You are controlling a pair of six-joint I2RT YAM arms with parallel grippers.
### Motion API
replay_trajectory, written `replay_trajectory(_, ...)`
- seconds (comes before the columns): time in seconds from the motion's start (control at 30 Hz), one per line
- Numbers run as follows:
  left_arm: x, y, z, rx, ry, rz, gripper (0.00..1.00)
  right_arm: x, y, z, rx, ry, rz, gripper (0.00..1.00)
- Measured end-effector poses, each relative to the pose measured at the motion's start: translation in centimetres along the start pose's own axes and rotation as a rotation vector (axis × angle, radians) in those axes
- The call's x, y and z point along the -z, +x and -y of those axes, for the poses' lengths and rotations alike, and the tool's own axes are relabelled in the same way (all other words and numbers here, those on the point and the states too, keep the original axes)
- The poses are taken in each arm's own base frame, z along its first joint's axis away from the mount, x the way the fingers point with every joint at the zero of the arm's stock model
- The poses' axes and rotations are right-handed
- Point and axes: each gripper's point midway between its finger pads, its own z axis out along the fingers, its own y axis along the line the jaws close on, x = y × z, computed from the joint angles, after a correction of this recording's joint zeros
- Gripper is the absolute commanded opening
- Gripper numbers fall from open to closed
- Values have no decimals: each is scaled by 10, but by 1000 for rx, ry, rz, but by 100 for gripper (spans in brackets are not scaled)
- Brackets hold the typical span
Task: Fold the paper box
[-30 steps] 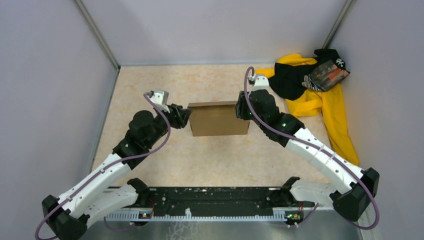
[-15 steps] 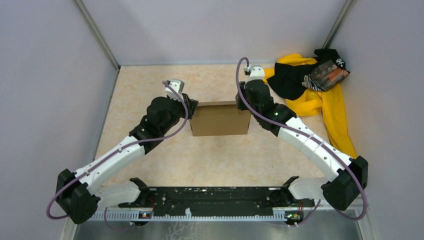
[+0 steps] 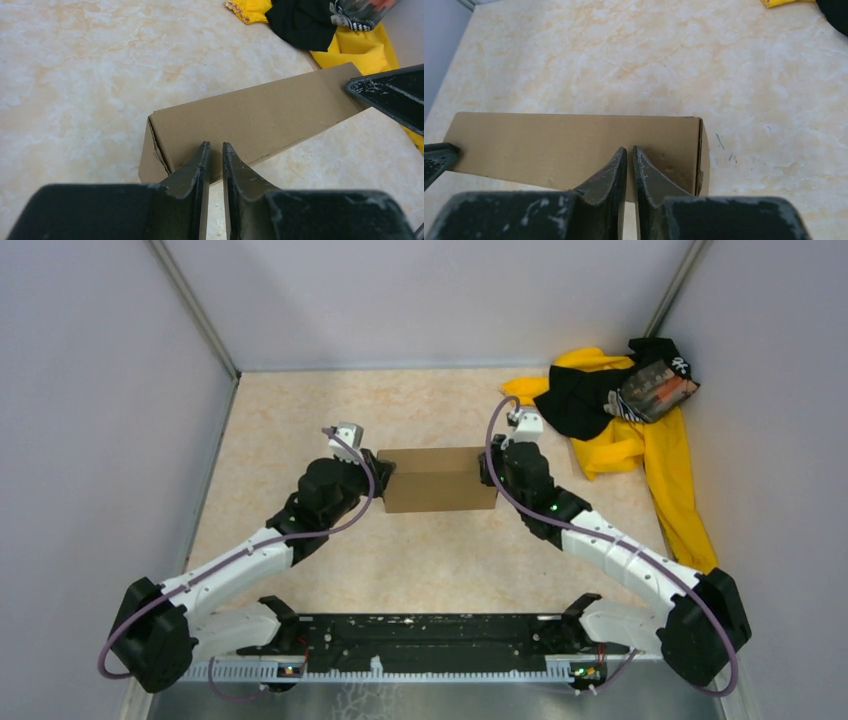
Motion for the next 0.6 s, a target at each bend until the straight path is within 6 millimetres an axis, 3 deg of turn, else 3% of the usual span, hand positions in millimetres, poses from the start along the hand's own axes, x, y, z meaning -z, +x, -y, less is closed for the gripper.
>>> replay_trajectory(0.27, -5, 0, -1, 90, 4, 81, 25, -7, -1, 1, -77, -5, 75, 9)
replay_trajectory(0.43, -4, -4, -2, 98, 0, 96, 48, -10, -4, 0, -86, -6, 88, 12)
replay_trajectory(0.6, -2, -19, -1, 41, -30, 61, 58, -8, -9, -4, -58, -19, 58, 17)
